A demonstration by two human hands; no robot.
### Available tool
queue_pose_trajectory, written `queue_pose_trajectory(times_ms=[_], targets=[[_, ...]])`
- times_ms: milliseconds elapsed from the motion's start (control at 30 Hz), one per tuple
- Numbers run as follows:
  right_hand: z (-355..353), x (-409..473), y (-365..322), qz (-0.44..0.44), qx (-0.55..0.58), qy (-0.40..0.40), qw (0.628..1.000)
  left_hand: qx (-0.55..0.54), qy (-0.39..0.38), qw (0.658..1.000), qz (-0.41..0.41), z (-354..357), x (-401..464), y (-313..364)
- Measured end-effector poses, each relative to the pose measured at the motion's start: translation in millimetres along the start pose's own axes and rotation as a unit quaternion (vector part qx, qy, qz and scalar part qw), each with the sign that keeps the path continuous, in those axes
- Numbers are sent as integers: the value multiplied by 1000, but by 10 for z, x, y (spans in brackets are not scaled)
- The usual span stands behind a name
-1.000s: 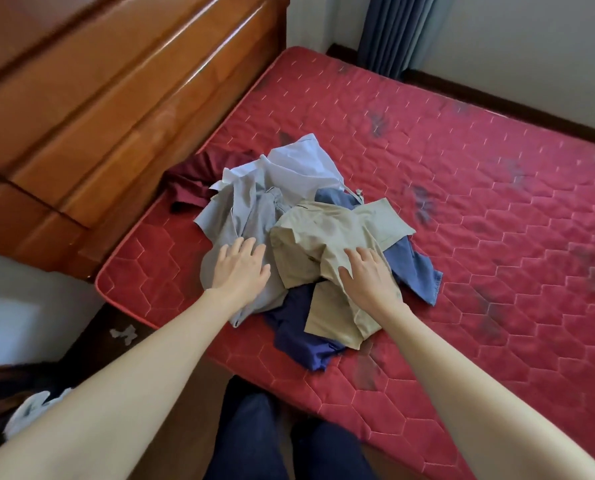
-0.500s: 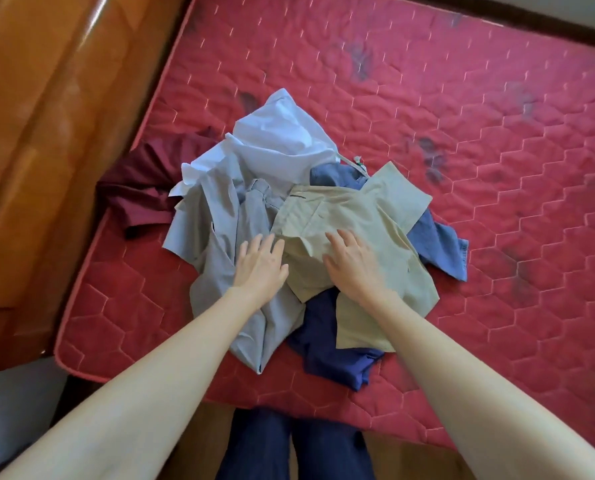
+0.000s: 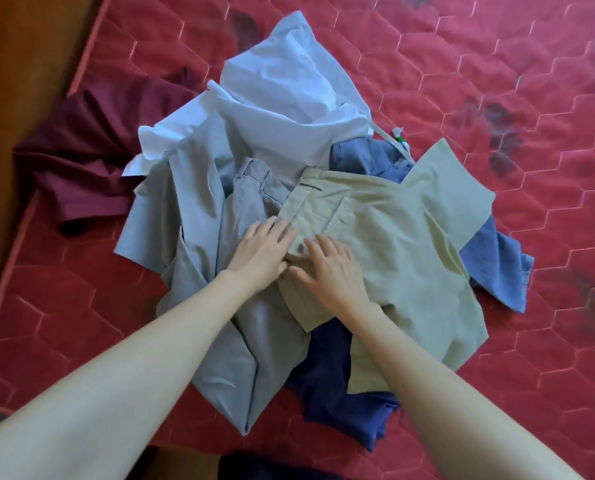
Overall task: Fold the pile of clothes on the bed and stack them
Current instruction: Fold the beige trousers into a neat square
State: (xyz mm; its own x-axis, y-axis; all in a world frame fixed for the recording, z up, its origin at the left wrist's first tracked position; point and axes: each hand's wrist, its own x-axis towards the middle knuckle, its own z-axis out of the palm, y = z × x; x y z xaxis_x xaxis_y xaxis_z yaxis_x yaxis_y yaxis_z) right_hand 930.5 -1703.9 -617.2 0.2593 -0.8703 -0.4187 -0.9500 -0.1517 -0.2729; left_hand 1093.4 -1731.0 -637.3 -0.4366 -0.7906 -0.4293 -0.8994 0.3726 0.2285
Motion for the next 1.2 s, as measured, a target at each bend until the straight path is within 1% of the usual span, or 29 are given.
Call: queue_pose_trajectory(times_ms=[67,133,233,333,433,500,600,667,733,800,900,1000,1100,1200], targets=[[28,206,47,8,42,36,998,-20,19,999,20,79,54,-57],[26,475,139,23,59,54,997,-41,44,998,36,139,69,-80],[2,910,336,40,11,61,997,-91,85,992,35,236,64,-60],[-39,1286,495,23,-62,34,997,-155,84,984,-1,331,42,17],[-53,1541,560,18,-101,10,995,-217,107,969,-53,421,1,106],[-76,1626,566,42,-85,10,995,-260,114,954,-95,445,-29,165],[-193,1615,577,64,-8,40,997,-337,121,924,-137,446,-56,229],[-332,1506,585,68,75,73,992,-405,107,892,-171,414,-63,224],[-512,1315,577,57,160,102,980,-448,80,870,-188,364,-69,193],[-723,1052,566,36,229,135,963,-468,67,861,-185,280,-86,168],[-1046,571,607,10,269,176,947,-500,72,850,-150,86,-168,203],[-1391,30,633,2,297,216,930,-485,107,862,-104,-191,-297,348],[-1791,-553,611,16,338,271,901,-485,143,860,-66,-615,-448,591],[-2218,-1147,543,35,349,295,889,-465,171,869,17,-1225,-586,936]])
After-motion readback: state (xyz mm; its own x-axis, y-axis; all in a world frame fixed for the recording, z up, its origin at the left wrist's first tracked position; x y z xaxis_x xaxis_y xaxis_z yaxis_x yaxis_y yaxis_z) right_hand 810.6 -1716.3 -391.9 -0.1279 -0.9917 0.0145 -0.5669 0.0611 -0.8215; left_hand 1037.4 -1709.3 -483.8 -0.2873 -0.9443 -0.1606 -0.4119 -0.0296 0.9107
